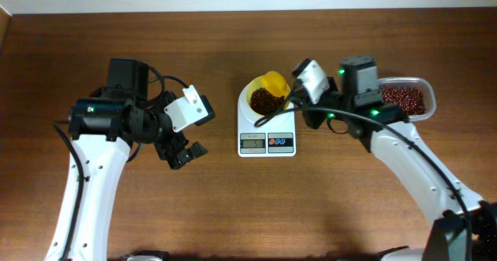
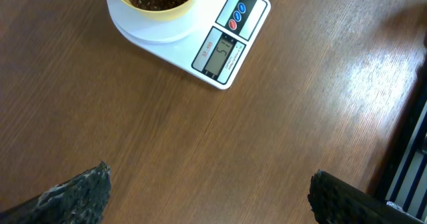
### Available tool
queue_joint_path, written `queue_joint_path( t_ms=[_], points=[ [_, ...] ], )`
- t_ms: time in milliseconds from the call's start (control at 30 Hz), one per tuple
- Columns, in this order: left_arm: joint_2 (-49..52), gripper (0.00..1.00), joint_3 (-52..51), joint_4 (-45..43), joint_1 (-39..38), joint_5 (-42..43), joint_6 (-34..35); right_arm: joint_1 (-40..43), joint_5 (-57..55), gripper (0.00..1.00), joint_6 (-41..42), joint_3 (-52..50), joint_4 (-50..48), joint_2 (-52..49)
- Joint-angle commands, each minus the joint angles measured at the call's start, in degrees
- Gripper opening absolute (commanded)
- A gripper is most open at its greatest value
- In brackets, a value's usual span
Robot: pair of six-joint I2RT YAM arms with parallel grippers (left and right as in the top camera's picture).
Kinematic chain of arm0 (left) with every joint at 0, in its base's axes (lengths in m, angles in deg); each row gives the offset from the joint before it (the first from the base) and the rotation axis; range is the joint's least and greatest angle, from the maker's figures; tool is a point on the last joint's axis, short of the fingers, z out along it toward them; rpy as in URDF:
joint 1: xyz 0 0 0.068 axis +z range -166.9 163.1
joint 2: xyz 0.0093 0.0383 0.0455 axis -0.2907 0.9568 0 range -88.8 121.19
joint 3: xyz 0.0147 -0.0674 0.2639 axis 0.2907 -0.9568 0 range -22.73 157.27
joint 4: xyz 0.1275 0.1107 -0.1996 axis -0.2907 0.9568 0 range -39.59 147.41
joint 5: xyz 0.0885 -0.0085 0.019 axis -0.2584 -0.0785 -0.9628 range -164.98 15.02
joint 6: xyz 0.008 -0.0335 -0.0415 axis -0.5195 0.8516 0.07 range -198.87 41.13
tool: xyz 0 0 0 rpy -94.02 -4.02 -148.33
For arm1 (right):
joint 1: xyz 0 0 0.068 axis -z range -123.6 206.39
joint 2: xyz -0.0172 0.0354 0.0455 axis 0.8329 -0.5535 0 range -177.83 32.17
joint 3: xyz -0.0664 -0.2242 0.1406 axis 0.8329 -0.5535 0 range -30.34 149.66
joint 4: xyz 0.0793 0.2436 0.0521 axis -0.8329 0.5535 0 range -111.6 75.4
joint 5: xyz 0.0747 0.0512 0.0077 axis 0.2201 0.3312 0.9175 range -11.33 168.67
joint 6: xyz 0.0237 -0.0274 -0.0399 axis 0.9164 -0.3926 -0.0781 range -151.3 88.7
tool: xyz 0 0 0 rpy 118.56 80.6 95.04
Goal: Scoop item into bowl and weigh 50g on scale
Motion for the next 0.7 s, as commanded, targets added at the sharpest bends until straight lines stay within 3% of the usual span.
queue_joint_path(
  t_ms=[0,67,267,667],
  points=[
    [-0.8,0.99,0.9,-0.1,0.0,1.0,-0.9,-4.0,-13.0,0.04,-5.6,0.3,-0.3,-2.3],
    [-0.7,0.99,0.9,-0.1,0.0,1.0,-0.9,-5.6,-17.7,0.04,-5.5,0.3,-0.3,-3.9],
    [-0.8,0.99,0.9,-0.1,0.0,1.0,-0.9,-6.1,-18.1,0.04,-5.5,0.3,-3.2,-7.7],
    [-0.7,0.99,0.9,-0.1,0.0,1.0,-0.9,-6.1,-12.9,0.04,-5.4,0.3,0.1,-7.9]
  ],
)
